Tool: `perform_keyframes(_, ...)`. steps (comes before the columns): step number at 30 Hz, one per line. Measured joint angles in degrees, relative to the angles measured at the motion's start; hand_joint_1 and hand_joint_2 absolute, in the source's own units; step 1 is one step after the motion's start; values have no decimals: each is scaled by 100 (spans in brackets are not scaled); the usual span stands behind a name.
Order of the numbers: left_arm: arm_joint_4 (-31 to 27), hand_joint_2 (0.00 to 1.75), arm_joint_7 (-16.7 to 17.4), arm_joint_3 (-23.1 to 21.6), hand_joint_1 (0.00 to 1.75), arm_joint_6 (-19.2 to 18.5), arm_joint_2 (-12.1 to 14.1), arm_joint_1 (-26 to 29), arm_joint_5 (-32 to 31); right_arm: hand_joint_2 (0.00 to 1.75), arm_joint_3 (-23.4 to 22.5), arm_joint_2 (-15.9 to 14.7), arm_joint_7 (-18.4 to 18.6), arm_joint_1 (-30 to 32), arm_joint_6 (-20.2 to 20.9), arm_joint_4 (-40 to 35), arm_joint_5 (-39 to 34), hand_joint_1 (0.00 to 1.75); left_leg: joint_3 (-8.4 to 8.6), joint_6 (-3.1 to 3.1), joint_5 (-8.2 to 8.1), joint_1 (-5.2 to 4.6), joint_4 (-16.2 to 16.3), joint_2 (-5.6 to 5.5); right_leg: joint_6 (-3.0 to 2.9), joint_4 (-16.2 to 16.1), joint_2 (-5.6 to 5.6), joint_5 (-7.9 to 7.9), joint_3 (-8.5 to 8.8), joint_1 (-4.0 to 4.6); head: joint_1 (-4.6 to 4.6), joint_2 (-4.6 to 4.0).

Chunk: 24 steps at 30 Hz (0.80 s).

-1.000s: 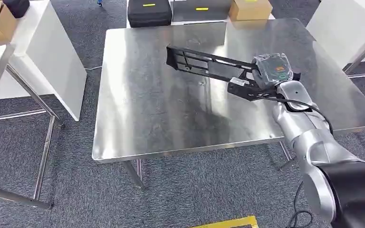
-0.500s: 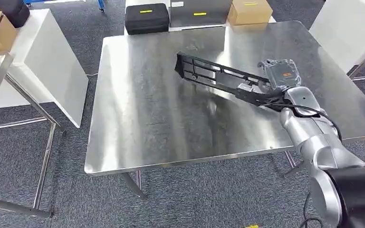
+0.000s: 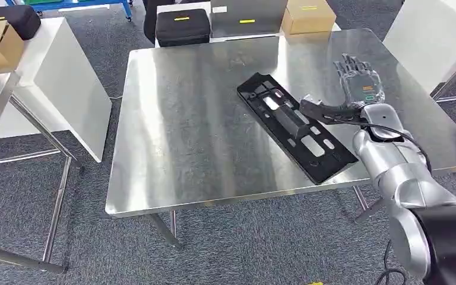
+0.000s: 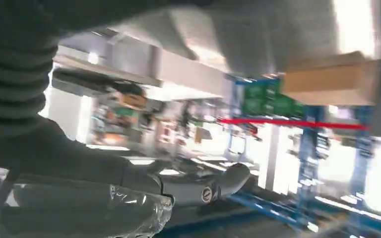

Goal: Take the parts from the cabinet and place them on the table.

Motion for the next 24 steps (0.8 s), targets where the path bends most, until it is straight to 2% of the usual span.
perform_keyframes(2, 0, 0, 2, 33, 0, 0, 0, 0, 4, 0, -33, -57, 264, -86, 123, 26, 53, 0, 1, -1, 1, -4, 1, 3, 0, 1, 0, 1, 1, -4, -2, 0)
perform_keyframes(5, 0, 0, 4, 57, 0, 6, 0, 0, 4, 0, -83, -144, 451, -149, 95, 42, 129, 0, 2, -2, 1, -12, 3, 4, 1, 1, 0, 2, 1, -9, -2, 0)
perform_keyframes(9, 0, 0, 9, 103, 0, 7, 0, 2, 4, 0, -175, -286, 975, -223, 75, 66, 210, 0, 7, 0, 0, -23, 5, 3, 1, -2, -2, 1, 0, -14, -2, 0)
perform_keyframes(11, 0, 0, 11, 133, 0, 4, -2, 5, 4, 0, -275, -433, 1284, -286, 88, 83, 208, 0, 4, 2, -1, -27, 5, 2, 2, -2, -4, 1, 1, -20, -2, 0)
perform_keyframes(13, 0, 0, 13, 155, 0, 4, -2, 20, 4, 0, -361, -559, 1370, -362, 97, 94, 244, 0, -3, 14, -9, -31, 5, 4, 3, -3, -2, 0, 0, -25, -4, 0)
perform_keyframes(16, 0, 0, 17, 192, 0, 2, -7, 20, 7, 0, -391, -735, 1829, -414, -50, 101, 529, 0, 3, 30, -20, -39, 6, 7, 3, -8, 2, 0, 0, -28, -2, 0)
perform_keyframes(19, 0, 0, 64, 236, 0, 13, -35, 28, 70, 0, -435, -1104, 1918, -471, -478, 101, 625, 0, 11, 31, -18, -47, 11, -8, 18, -10, -13, -10, 2, -30, -2, 0)
perform_keyframes(21, 0, 0, 116, 295, 0, 22, -92, 56, 111, 0, -496, -1450, 1792, -521, -822, 98, 606, 0, 4, 42, -25, -48, 10, -16, 21, -9, -21, -11, 9, -34, -4, 0)
perform_keyframes(24, 0, 0, 131, 335, 0, 37, -162, 74, 116, 0, -595, -1797, 1664, -548, -1040, 98, 568, 0, 0, 54, -33, -46, 9, -21, 22, -8, -20, -12, 12, -40, -4, 0)
